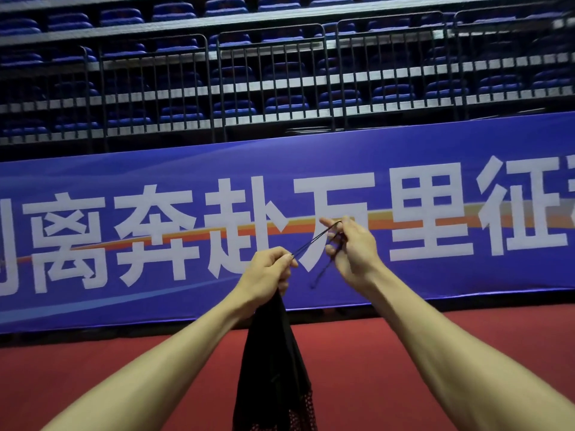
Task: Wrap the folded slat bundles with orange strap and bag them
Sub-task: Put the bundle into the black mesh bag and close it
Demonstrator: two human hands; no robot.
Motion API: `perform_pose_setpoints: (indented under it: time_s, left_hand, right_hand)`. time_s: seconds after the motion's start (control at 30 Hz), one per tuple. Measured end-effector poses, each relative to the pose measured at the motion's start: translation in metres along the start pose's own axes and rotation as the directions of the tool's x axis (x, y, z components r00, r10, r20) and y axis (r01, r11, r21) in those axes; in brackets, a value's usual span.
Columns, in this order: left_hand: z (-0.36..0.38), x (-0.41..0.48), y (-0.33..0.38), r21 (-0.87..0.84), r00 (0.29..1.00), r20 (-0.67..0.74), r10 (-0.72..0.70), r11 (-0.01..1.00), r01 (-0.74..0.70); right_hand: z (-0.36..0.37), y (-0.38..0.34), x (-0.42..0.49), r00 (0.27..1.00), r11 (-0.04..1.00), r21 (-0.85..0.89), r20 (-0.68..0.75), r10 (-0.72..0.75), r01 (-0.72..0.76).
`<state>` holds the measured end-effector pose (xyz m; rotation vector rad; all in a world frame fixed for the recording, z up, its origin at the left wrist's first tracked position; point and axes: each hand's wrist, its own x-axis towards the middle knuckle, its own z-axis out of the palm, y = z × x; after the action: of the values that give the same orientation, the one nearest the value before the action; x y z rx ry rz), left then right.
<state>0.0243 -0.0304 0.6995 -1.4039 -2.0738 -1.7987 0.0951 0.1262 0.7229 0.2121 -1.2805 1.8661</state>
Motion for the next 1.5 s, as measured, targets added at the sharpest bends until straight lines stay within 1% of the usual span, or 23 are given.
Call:
perform_pose_setpoints:
  time_s: [0.07, 0.1, 0.13, 0.17, 0.2, 0.23, 0.27, 0.3, 0.4, 0.53, 0.57, 0.67, 0.8, 0.87, 0.97, 1.07, 1.17, 1.3, 1.33, 1.37, 1.43, 1.47, 1.5]
  left_hand:
    - [0.001, 0.001, 0.0, -0.025, 1.0, -0.006, -0.001, 1.0, 0.0]
    - [0.001, 0.002, 0.001, -0.033, 1.0, -0.002, -0.002, 0.999, 0.001]
    - [0.001, 0.001, 0.001, -0.038, 1.0, 0.003, -0.004, 0.999, 0.004]
    - [0.001, 0.001, 0.002, -0.042, 1.0, 0.008, -0.007, 0.999, 0.008]
    - [0.001, 0.001, 0.002, -0.049, 1.0, 0.014, -0.014, 0.999, 0.014]
    - [0.0, 0.0, 0.003, -0.054, 1.0, 0.015, -0.019, 0.998, 0.019]
    - [0.0, 0.0, 0.003, -0.057, 1.0, 0.01, -0.018, 0.998, 0.018]
    - [-0.001, 0.0, 0.003, -0.057, 1.0, 0.005, -0.019, 0.998, 0.019]
    - [-0.001, -0.002, 0.004, -0.086, 0.999, 0.014, -0.032, 0.996, 0.033]
    - [-0.002, -0.004, 0.006, -0.107, 0.998, 0.027, -0.052, 0.993, 0.055]
    - [-0.002, -0.004, 0.005, -0.102, 0.998, 0.029, -0.053, 0.993, 0.056]
    - [-0.003, -0.005, 0.005, -0.069, 0.998, 0.027, -0.048, 0.996, 0.05]
    - [-0.004, -0.007, 0.008, -0.077, 0.995, 0.072, -0.062, 0.995, 0.067]
    - [-0.006, -0.008, 0.009, -0.074, 0.994, 0.094, -0.059, 0.995, 0.066]
    - [-0.007, -0.007, 0.008, -0.035, 0.993, 0.113, -0.044, 0.998, 0.048]
    - [-0.006, -0.006, 0.007, 0.067, 0.993, 0.115, -0.032, 0.997, 0.024]
    - [-0.005, -0.005, 0.005, 0.156, 0.996, 0.081, -0.033, 0.987, 0.02]
    - [0.002, -0.004, 0.004, 0.054, 0.999, 0.014, -0.048, 0.997, 0.047]
    - [0.004, -0.004, 0.004, 0.012, 0.999, -0.02, -0.051, 0.999, 0.051]
    - [0.005, -0.003, 0.005, -0.036, 0.997, -0.054, -0.049, 0.998, 0.048]
    - [0.003, 0.0, 0.008, -0.144, 0.992, -0.116, -0.057, 0.989, 0.04]
    - [-0.001, 0.004, 0.01, -0.189, 0.989, -0.137, -0.062, 0.981, 0.035]
    - [-0.003, 0.007, 0.012, -0.233, 0.987, -0.147, -0.066, 0.972, 0.03]
  right_hand:
    - [0.008, -0.001, -0.008, 0.987, 0.929, 0.332, 0.062, 0.151, -0.163]
    - [0.011, -0.003, -0.01, 0.976, 0.904, 0.368, 0.086, 0.199, -0.217]
    - [0.013, -0.003, -0.011, 0.977, 0.928, 0.307, 0.084, 0.196, -0.212]
    - [0.014, -0.003, -0.012, 0.992, 0.989, 0.102, 0.076, 0.101, -0.108]
    - [0.011, 0.0, -0.012, 0.992, 0.975, -0.204, 0.109, -0.067, 0.089]
    - [0.008, 0.003, -0.012, 0.954, 0.832, -0.475, 0.22, -0.202, 0.286]
    - [0.008, 0.005, -0.012, 0.903, 0.664, -0.617, 0.348, -0.25, 0.422]
    - [0.009, 0.006, -0.013, 0.864, 0.554, -0.668, 0.439, -0.245, 0.496]
    - [0.009, 0.004, -0.017, 0.863, 0.593, -0.64, 0.454, -0.221, 0.488]
    - [0.004, 0.004, -0.016, 0.86, 0.588, -0.654, 0.487, -0.154, 0.476]
    - [0.003, 0.005, -0.015, 0.843, 0.536, -0.678, 0.523, -0.13, 0.503]
    - [0.0, 0.006, -0.007, 0.753, 0.212, -0.73, 0.656, -0.051, 0.65]
    - [-0.002, 0.0, -0.004, 0.695, 0.015, -0.697, 0.717, 0.048, 0.717]
    - [-0.005, 0.001, -0.003, 0.623, -0.043, -0.623, 0.782, -0.028, 0.781]
    - [-0.013, 0.001, 0.0, 0.52, -0.024, -0.529, 0.84, -0.155, 0.848]
    - [-0.023, 0.0, 0.013, 0.518, -0.009, -0.527, 0.84, -0.162, 0.85]
    - [-0.03, 0.002, 0.02, 0.585, 0.053, -0.585, 0.794, -0.164, 0.809]
    - [-0.025, 0.003, 0.019, 0.737, 0.187, -0.714, 0.667, -0.109, 0.674]
    - [-0.023, 0.003, 0.017, 0.788, 0.267, -0.744, 0.602, -0.134, 0.613]
    - [-0.021, 0.002, 0.013, 0.841, 0.396, -0.746, 0.512, -0.174, 0.536]
    - [-0.021, 0.006, 0.0, 0.923, 0.67, -0.637, 0.295, -0.245, 0.382]
    - [-0.021, 0.011, -0.009, 0.936, 0.725, -0.592, 0.222, -0.272, 0.351]
    - [-0.023, 0.016, -0.021, 0.931, 0.718, -0.593, 0.207, -0.301, 0.364]
